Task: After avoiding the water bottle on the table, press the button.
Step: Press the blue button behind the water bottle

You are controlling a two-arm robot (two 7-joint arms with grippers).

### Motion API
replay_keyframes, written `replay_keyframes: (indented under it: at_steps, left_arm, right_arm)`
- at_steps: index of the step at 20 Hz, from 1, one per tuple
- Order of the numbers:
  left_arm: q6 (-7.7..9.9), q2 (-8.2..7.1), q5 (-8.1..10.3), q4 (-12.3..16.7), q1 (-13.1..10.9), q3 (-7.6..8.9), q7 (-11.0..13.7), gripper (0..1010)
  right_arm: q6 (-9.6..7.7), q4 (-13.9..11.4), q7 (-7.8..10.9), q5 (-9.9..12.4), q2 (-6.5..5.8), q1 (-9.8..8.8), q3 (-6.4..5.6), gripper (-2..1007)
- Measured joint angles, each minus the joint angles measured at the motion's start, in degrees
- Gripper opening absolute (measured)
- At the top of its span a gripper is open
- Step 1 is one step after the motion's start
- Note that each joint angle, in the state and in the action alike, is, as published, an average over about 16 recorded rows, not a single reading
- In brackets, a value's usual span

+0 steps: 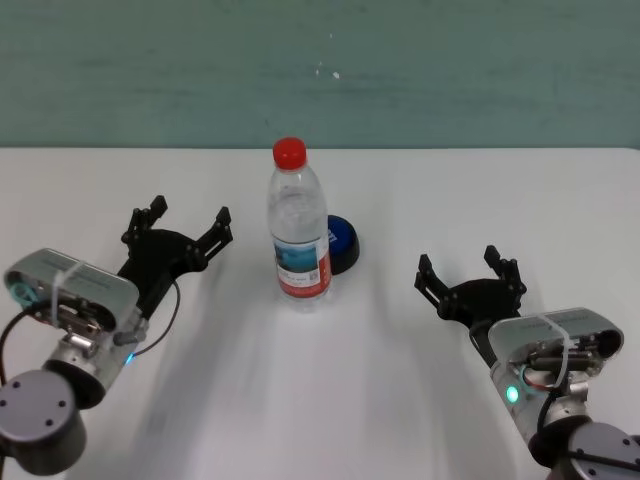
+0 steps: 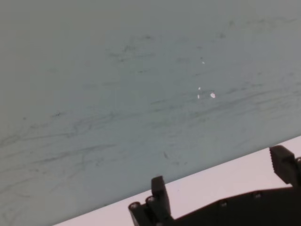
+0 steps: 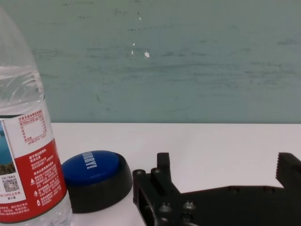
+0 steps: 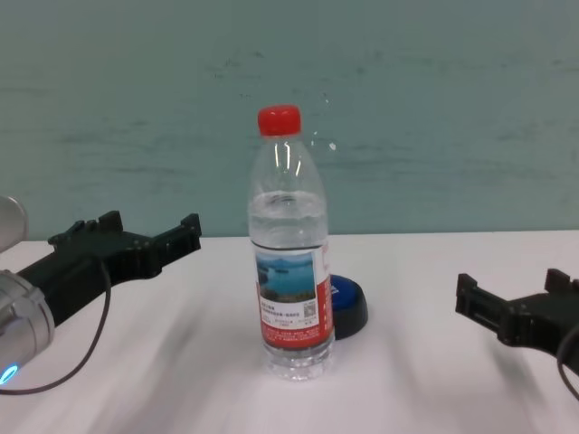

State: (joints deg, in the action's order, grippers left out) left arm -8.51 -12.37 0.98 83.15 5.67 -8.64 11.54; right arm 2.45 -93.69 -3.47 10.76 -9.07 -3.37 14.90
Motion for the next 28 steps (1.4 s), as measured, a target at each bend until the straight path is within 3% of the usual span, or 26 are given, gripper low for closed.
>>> replay_keyframes:
  at_steps: [28]
  left_arm:
    - [-2.02,1.86,-3.1,-6.8,5.6,-1.74,-1.0,1010]
  right_arm:
    - [0.0,0.0,0.0,0.0,0.0,0.0,0.0,1004]
